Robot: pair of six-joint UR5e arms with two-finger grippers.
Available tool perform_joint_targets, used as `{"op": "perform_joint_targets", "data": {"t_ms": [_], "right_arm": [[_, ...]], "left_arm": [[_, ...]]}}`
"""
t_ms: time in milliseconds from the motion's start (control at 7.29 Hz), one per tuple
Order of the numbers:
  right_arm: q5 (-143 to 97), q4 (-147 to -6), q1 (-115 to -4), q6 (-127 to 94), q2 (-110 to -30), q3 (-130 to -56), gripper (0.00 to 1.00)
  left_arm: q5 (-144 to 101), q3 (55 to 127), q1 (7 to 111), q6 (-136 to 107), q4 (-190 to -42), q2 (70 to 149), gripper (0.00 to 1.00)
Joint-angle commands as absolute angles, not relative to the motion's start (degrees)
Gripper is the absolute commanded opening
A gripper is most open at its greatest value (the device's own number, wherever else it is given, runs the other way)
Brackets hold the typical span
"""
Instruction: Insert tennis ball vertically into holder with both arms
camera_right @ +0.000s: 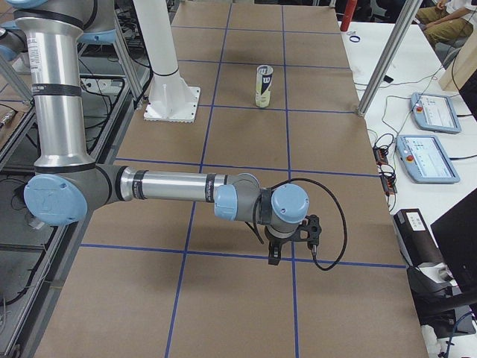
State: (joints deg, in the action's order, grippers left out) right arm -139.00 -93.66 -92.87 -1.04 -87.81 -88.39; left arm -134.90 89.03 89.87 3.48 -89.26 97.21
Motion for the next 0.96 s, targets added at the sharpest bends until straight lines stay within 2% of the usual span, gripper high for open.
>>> {"op": "perform_joint_targets", "data": {"t_ms": [0,274,823], "right_arm": [[-136.07,-93.69,-93.43,-0.79,-88.06,-88.59,0.99],[-136.23,-94.30,-95.27,-0.62,-89.11,-91.39,0.99],[-136.84,-93.96,-95.80,-0.62,-90.18,-91.84,0.99]], "left_arm": [[-134.82,89.12,91.49,3.52,-86.75,96.86,1.00],[-134.82,89.21,91.49,3.52,-86.31,96.42,0.99],[-134.82,89.03,91.41,3.52,-86.31,96.42,1.00]]}}
